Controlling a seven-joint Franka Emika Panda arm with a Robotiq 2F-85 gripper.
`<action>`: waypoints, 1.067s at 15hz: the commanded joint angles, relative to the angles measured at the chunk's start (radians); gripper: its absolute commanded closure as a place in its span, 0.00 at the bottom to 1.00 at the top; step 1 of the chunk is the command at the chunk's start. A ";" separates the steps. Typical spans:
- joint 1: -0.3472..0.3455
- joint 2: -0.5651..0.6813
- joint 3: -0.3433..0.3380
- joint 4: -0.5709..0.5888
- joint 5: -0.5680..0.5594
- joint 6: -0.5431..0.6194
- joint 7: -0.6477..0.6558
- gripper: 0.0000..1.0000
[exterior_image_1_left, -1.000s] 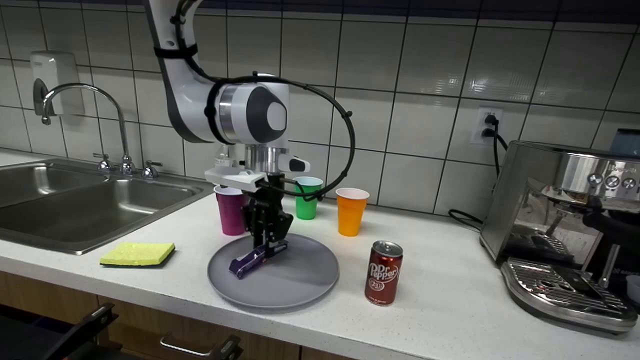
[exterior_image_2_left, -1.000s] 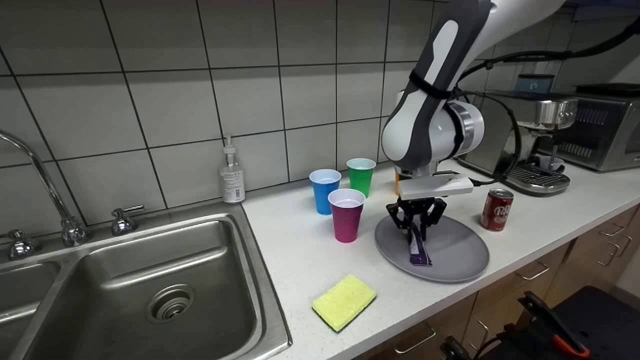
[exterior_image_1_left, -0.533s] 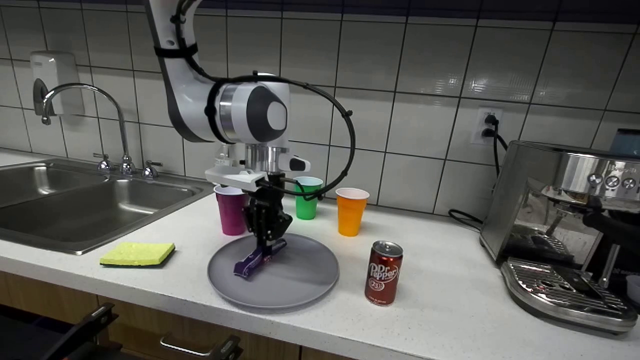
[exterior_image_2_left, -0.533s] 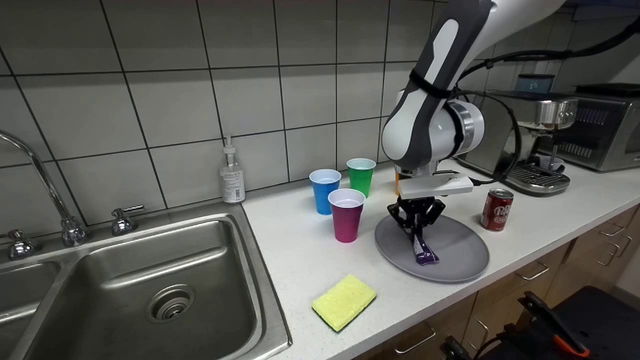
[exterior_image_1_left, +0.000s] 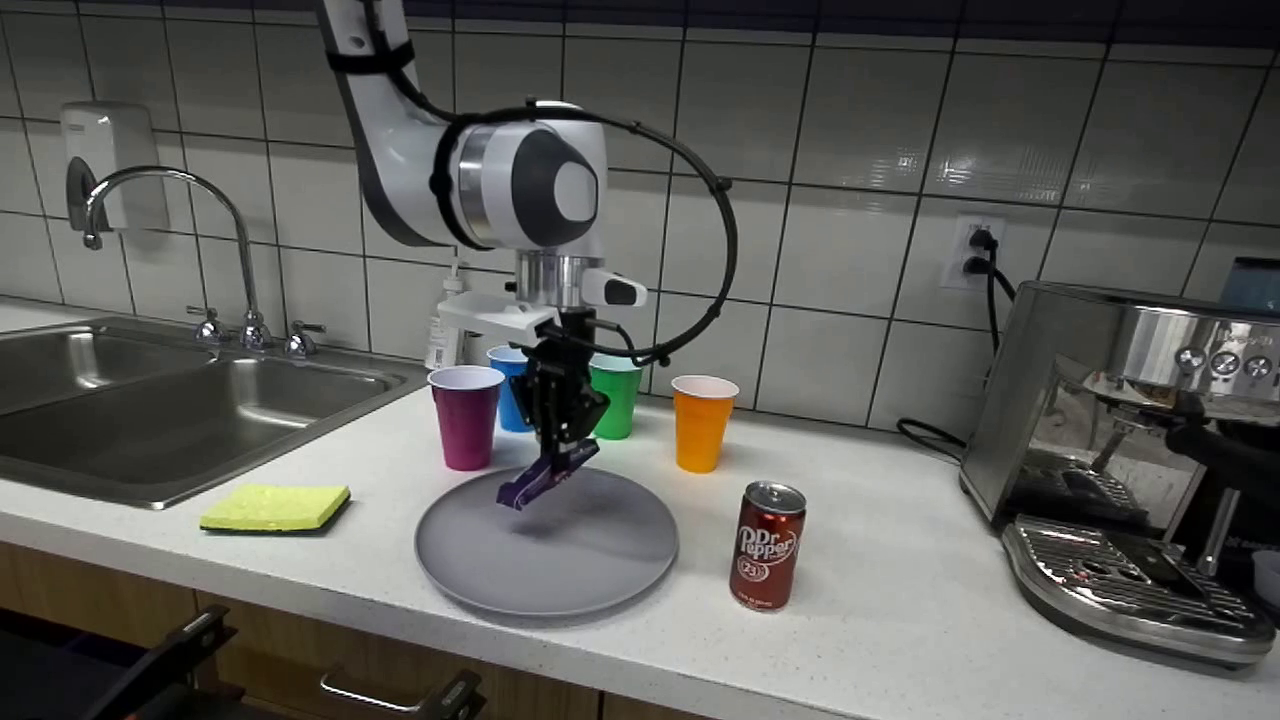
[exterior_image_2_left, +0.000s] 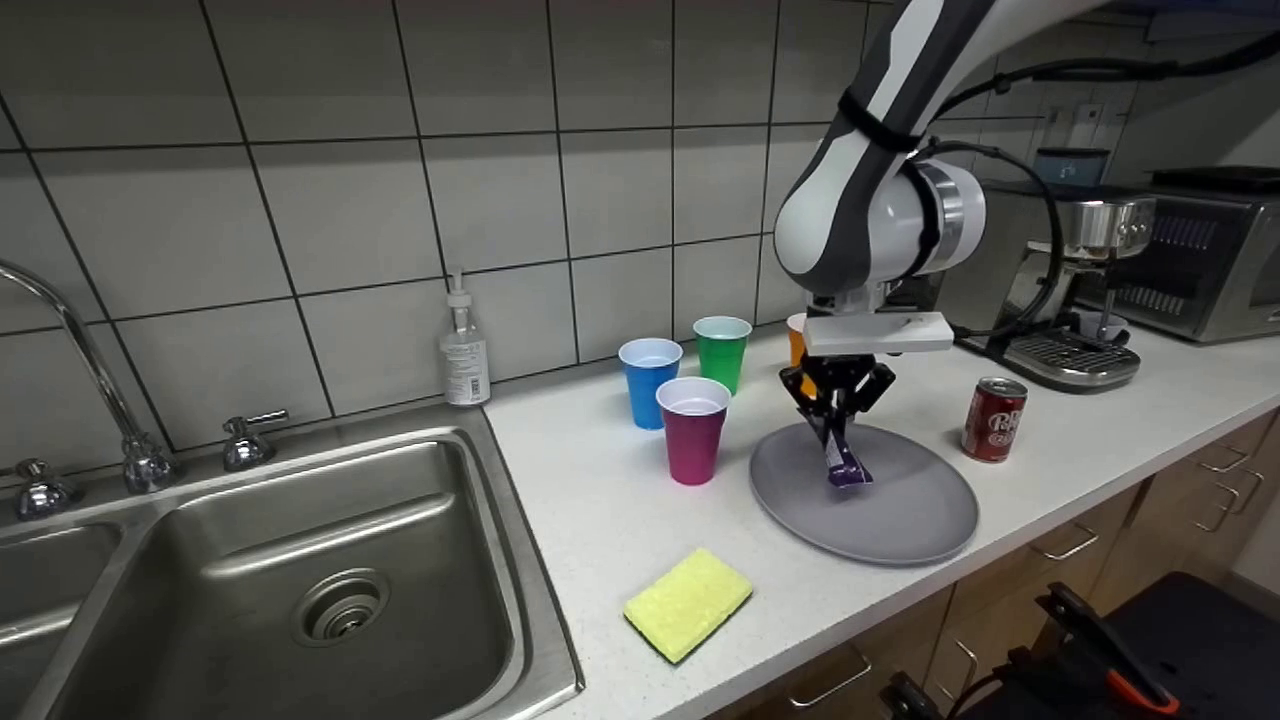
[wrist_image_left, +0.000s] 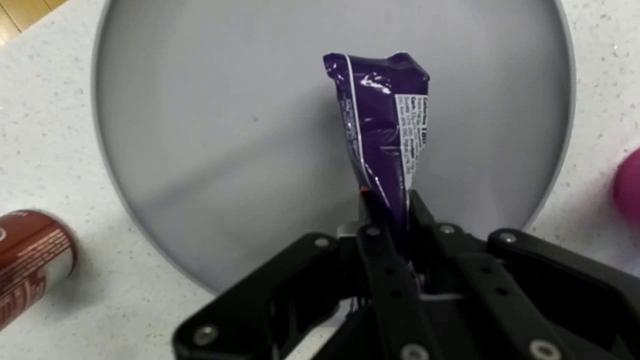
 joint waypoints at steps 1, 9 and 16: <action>-0.047 -0.043 -0.011 0.036 0.040 -0.053 -0.048 0.96; -0.130 -0.008 -0.057 0.149 0.109 -0.091 -0.059 0.96; -0.174 0.063 -0.096 0.239 0.123 -0.119 -0.038 0.96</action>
